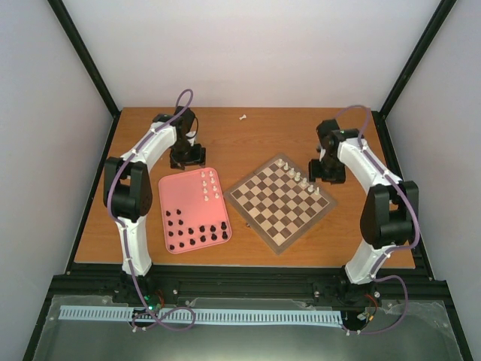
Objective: Set up the chess pieces on the board
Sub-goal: Place the chess piece on the chessboard, then pick up the chess piece from the storage box, then place the chess piece on the chessboard, then pick up the chess piece from the storage box.
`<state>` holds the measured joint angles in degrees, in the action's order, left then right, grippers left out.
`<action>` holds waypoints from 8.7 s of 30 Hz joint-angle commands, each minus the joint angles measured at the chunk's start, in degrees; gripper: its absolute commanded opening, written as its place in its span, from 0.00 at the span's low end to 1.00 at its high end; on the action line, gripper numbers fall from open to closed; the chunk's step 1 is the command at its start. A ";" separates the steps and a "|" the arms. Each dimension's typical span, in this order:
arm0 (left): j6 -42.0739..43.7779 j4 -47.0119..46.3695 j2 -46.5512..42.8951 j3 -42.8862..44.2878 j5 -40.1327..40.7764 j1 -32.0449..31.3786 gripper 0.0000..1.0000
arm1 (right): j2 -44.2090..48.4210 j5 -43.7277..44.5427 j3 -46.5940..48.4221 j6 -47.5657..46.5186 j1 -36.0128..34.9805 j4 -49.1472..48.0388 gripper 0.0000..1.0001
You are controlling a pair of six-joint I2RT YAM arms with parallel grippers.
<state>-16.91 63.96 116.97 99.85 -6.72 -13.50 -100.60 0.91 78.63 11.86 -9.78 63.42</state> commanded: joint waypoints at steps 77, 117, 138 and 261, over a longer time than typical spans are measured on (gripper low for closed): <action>-6.12 -6.21 -19.18 -15.27 -2.53 17.19 1.00 | -43.98 -7.75 53.82 -5.52 -39.78 3.56 0.26; -5.95 -6.63 -17.85 -15.62 -2.77 17.19 1.00 | -19.62 3.13 27.37 0.38 -23.29 -1.77 0.08; -5.68 -6.61 -17.28 -15.44 -2.62 17.19 1.00 | -27.24 7.22 31.27 -0.86 -18.37 -4.80 0.08; -6.65 -8.33 -19.25 -18.34 -5.87 17.09 1.00 | -45.62 -10.01 57.13 -6.10 -41.81 0.06 0.11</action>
<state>-22.98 56.10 98.72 80.71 -12.08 3.75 -146.56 -9.34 134.34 5.96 -51.75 63.18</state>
